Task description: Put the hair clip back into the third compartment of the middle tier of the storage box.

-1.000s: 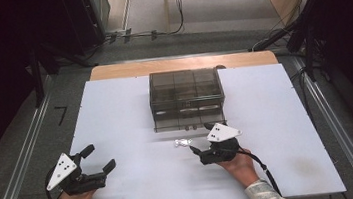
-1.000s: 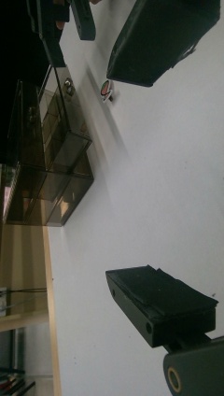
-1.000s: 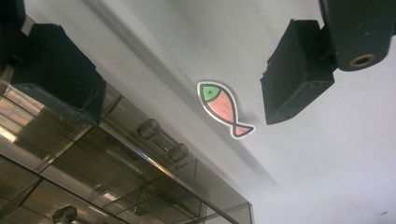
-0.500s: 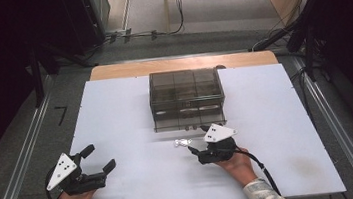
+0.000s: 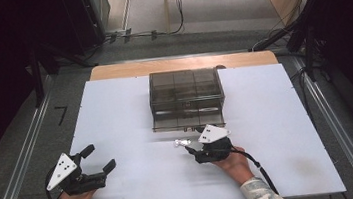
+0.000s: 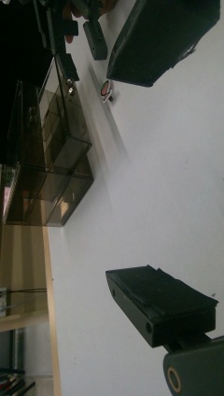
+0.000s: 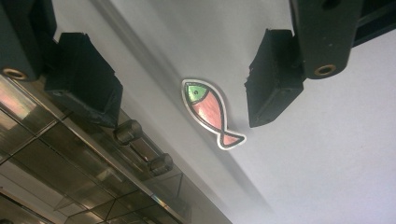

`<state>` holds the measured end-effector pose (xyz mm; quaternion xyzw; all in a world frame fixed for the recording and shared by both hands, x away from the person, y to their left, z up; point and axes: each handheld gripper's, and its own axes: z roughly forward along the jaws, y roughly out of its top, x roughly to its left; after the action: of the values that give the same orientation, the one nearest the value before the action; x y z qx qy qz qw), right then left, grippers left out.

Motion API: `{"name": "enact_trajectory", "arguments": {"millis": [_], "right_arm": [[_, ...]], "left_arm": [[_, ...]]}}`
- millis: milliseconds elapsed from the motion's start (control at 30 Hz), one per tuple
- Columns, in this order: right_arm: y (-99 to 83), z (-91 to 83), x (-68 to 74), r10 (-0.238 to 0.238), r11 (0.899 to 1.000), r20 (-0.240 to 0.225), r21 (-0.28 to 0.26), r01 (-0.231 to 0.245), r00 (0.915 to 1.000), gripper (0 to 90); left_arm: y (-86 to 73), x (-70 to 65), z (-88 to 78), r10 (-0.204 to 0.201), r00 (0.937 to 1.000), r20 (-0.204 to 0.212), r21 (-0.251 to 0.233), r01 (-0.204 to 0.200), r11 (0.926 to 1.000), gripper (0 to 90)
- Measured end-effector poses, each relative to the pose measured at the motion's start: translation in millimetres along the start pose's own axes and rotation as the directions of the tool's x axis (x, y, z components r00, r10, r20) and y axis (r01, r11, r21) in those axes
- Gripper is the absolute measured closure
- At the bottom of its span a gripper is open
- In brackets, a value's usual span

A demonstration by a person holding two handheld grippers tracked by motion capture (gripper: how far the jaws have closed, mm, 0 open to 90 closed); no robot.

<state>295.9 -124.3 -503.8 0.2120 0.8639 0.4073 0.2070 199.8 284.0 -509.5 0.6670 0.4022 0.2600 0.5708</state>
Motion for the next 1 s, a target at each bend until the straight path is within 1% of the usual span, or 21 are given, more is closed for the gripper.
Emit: {"name": "enact_trajectory", "arguments": {"millis": [367,500,533,600,700,767,800,833,900,967,1000], "right_arm": [[0.4,-0.8,-2.2,0.002,1.0,0.013,0.0,-0.002,0.9999,23.0],[0.6,-3.6,0.3,-0.004,1.0,0.0,0.007,0.004,1.0,24.0],[1.0,-5.1,2.4,-0.019,1.0,-0.016,-0.003,0.019,0.9997,28.8],[1.4,-5.3,4.5,-0.028,1.0,-0.026,-0.007,0.028,0.9993,33.7],[1.1,-4.0,5.6,-0.036,0.999,-0.031,-0.006,0.035,0.9989,33.8],[-0.2,-0.2,6.3,-0.043,0.999,-0.042,0.008,0.044,0.9982,37.4],[-0.2,-0.2,6.3,-0.043,0.999,-0.042,0.008,0.044,0.9982,37.4],[-1.1,3.5,7.1,-0.056,0.998,-0.056,0.021,0.057,0.9969,41.0],[-1.1,5.1,7.8,-0.062,0.998,-0.056,0.028,0.064,0.9965,42.4],[1.3,8.4,8.7,-0.076,0.996,-0.057,0.041,0.078,0.9955,46.2],[1.3,8.4,8.7,-0.076,0.996,-0.057,0.041,0.078,0.9955,46.2]], "left_arm": [[0.0,0.0,-0.1,0.001,1.0,0.001,0.002,-0.001,1.0,5.5],[0.0,-0.3,0.0,0.0,1.0,0.0,0.001,0.0,1.0,5.5],[-0.1,-0.4,0.0,0.0,1.0,-0.001,0.001,0.0,1.0,5.5],[-0.1,-0.4,0.0,-0.001,1.0,-0.001,0.002,0.001,1.0,5.5],[0.0,-0.4,0.0,0.0,1.0,-0.001,0.002,0.0,1.0,5.5],[0.0,-0.2,0.0,0.0,1.0,0.0,0.002,0.0,1.0,5.5],[0.0,-0.2,0.0,0.0,1.0,0.0,0.002,0.0,1.0,5.5],[0.0,-0.2,0.0,0.0,1.0,0.0,0.001,0.0,1.0,5.5],[0.0,-0.2,0.0,0.0,1.0,0.0,0.001,0.0,1.0,5.5],[0.0,-0.1,0.0,0.0,1.0,0.001,0.002,0.0,1.0,5.5],[0.0,-0.2,0.1,-0.001,1.0,-0.001,0.0,0.001,1.0,5.5]]}}
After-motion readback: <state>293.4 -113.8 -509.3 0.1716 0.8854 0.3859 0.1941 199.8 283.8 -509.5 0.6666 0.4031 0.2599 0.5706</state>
